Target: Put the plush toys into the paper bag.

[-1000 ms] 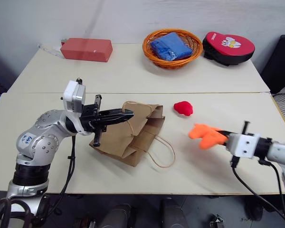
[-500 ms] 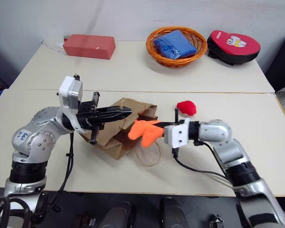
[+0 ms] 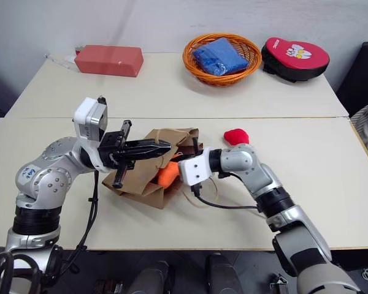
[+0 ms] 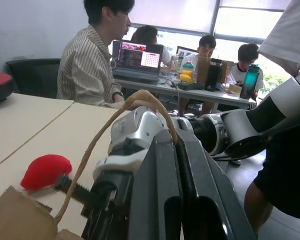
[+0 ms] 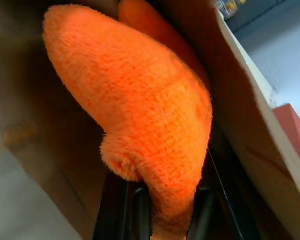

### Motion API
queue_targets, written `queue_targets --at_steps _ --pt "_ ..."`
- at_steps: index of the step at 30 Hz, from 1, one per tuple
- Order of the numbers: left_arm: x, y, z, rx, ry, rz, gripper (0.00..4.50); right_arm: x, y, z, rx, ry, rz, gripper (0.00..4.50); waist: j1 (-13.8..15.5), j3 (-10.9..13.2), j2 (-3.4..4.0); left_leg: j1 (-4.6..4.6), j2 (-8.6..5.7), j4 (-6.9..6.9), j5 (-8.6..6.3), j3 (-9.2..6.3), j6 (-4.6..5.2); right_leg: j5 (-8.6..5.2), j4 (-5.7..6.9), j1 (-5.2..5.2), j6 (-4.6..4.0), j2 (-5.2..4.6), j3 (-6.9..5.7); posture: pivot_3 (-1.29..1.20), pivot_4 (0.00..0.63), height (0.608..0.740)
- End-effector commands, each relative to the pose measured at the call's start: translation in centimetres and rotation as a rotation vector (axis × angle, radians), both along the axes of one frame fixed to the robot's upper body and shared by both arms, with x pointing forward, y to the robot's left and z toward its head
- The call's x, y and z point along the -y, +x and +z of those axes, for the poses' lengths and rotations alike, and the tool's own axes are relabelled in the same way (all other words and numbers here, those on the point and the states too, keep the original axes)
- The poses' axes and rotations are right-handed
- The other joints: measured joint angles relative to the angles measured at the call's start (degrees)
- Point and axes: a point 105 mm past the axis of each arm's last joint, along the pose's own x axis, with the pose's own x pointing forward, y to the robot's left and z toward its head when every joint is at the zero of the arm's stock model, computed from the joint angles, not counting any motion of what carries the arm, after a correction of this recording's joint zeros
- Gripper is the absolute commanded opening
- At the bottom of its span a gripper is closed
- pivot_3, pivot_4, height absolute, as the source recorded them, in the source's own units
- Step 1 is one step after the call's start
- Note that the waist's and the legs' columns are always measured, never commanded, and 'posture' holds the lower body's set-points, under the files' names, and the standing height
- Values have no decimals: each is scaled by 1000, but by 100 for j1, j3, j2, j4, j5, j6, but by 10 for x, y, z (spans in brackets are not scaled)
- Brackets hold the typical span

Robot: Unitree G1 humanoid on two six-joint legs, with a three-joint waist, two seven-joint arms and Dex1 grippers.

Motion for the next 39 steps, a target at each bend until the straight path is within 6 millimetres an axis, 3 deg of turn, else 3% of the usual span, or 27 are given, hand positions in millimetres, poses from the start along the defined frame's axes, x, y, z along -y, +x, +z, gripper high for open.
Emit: queue_targets --at_steps 1,7,10,14,18,22,25,32,37,39 --pt "4 -3 9 41 -22 -23 0 -12 0 -4 5 12 13 216 -9 0 0 0 -1 1 0 1 0 0 0 0 0 -2 1 0 150 740" --pt "5 -3 6 38 -36 -17 0 -29 6 -5 16 63 -3 216 -43 0 0 0 0 1 1 1 -1 0 4 -4 0 0 1 0 150 740" --pt "5 -3 5 38 -40 -12 0 -35 1 -7 -71 110 24 216 -51 0 0 0 0 0 1 1 -2 0 4 -6 0 1 1 0 150 740" --pt "3 -2 4 43 -40 10 0 -27 -4 -9 -87 100 56 1616 -51 0 0 0 0 0 1 1 -2 0 4 -5 0 1 1 0 150 740" --pt "-2 -2 3 45 -37 33 0 -6 -3 7 -78 107 63 3090 -25 0 0 0 -1 1 1 1 -2 0 3 -4 0 -1 1 0 150 740" --pt "-6 -3 2 46 -32 57 0 20 -2 25 -178 162 30 4483 -14 0 0 -1 -1 2 0 0 -1 0 1 -2 0 -3 1 0 150 740" --pt "-7 -4 1 46 -30 64 0 37 -4 32 -217 190 18 4483 -14 0 0 -1 -1 0 0 0 -1 0 1 -2 0 -3 1 0 150 740" --pt "-6 -8 1 58 -25 65 0 114 -20 37 -426 296 -94 4483 68 0 0 -4 -1 -2 -2 0 3 0 -6 2 0 -5 1 0 150 740" --pt "-7 -9 5 72 -21 59 0 184 -36 35 -449 445 -388 4483 187 0 0 -5 -1 -2 -3 0 5 0 -7 4 0 -5 1 0 150 740" --pt "-6 -8 7 75 -11 43 0 229 -49 23 -403 507 -601 4483 239 0 0 -5 -1 -1 -4 1 5 0 -6 5 0 -5 2 0 150 740"
